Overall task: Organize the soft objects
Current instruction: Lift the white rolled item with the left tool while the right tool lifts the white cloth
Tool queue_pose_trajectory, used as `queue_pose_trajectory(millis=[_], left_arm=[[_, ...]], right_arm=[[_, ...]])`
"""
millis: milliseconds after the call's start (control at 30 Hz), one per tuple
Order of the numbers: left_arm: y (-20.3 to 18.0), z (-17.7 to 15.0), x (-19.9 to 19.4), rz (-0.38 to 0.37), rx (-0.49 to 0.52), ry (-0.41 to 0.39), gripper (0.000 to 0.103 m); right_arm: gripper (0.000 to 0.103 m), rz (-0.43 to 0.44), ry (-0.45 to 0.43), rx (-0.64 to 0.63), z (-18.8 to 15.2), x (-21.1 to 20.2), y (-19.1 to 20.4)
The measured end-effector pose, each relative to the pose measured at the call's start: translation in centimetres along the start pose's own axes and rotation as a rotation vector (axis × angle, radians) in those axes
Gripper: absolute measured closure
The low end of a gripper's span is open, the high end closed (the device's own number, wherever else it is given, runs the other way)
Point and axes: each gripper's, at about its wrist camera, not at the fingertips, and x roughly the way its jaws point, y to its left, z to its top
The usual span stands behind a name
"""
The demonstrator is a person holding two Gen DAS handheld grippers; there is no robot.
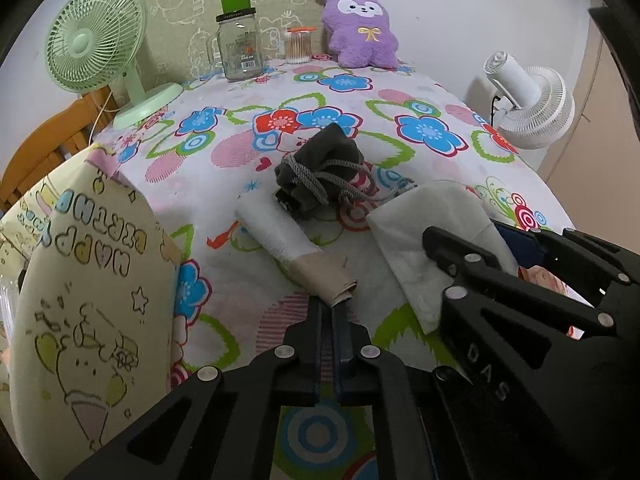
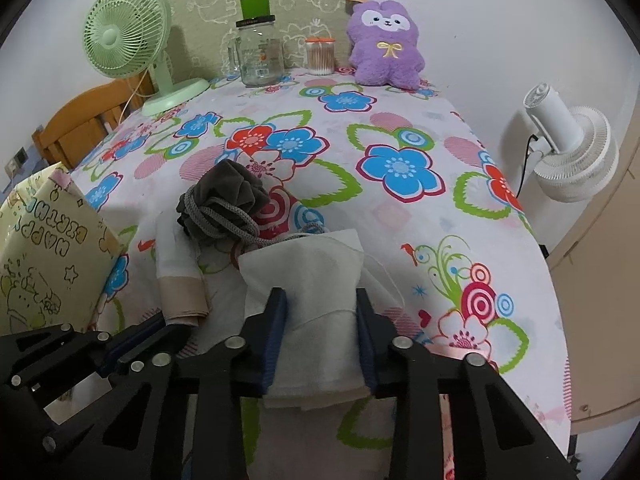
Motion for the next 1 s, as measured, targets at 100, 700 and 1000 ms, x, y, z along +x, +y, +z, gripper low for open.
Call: queue_pose_trajectory(millis=[100,700,1000], left_arm=[[0.1,-0.3,-0.4,-0.003,-0.007,-0.002,0.103],[-0.8,-1.1,-4.2,-0.027,0.018,-0.061,0.103],[-1.2,-1.3,-6.4,-0.027,0.033,-0.111,0.103]], right_arm=[[0.079,0.001,-0.009,0.005,-0.3,-0.5,0.0],[0.084,0.021,-0.07,0.017,-1.1,-5.1,1.0],[0.084,0.022,-0.116,0.021,-1.5,-7.8,1.3]])
